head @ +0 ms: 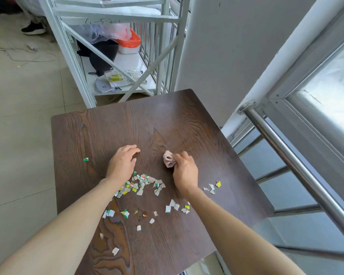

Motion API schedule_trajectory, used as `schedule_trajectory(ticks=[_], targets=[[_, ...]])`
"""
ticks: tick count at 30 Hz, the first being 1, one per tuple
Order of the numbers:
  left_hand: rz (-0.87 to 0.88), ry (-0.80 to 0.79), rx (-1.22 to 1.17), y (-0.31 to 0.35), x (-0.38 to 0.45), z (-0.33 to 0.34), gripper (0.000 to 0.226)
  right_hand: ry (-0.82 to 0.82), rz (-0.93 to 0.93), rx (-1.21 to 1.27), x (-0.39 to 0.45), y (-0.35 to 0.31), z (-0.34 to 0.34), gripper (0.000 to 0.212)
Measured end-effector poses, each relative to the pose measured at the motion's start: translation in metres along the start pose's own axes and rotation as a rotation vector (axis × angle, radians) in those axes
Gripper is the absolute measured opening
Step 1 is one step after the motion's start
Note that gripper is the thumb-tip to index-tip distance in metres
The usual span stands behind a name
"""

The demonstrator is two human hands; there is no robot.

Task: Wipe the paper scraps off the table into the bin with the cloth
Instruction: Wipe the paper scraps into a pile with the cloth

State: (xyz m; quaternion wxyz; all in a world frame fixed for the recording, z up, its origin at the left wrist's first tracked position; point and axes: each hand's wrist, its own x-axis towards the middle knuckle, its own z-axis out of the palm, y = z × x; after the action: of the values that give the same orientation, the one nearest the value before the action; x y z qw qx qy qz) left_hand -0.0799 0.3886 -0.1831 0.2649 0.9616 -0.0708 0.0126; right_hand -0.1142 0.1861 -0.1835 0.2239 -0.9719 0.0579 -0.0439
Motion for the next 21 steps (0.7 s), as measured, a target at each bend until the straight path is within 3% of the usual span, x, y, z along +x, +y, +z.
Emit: schedule_trajectory(ticks=[6,9,15,18,21], targets=[[-0.001,-0.07,0.029,-0.001,-0.002,0.0,0.036,-0.195,-0.24,0.049,-0.031,-0.017,-0.006,0.021],[0.0,-0.086,0.014,-0.004,-0.001,-0.002,0.035,-0.127,-0.231,0.056,-0.027,-0.003,-0.029,0.014],[-0.002,-0.118,-0.002,-0.003,-0.001,-0.002,0.036,0.135,0.03,-0.166,-0.026,0.079,-0.076,0.027],[-0.009,-0.125,-0.006,-0.003,-0.002,-0.001,0.037,0.111,0.207,-0.219,-0.039,0.103,-0.072,0.031],[-0.002,-0.131,-0.013,-0.003,-0.001,0.001,0.038,0.135,0.286,-0.131,-0.054,0.083,-0.053,0.035]])
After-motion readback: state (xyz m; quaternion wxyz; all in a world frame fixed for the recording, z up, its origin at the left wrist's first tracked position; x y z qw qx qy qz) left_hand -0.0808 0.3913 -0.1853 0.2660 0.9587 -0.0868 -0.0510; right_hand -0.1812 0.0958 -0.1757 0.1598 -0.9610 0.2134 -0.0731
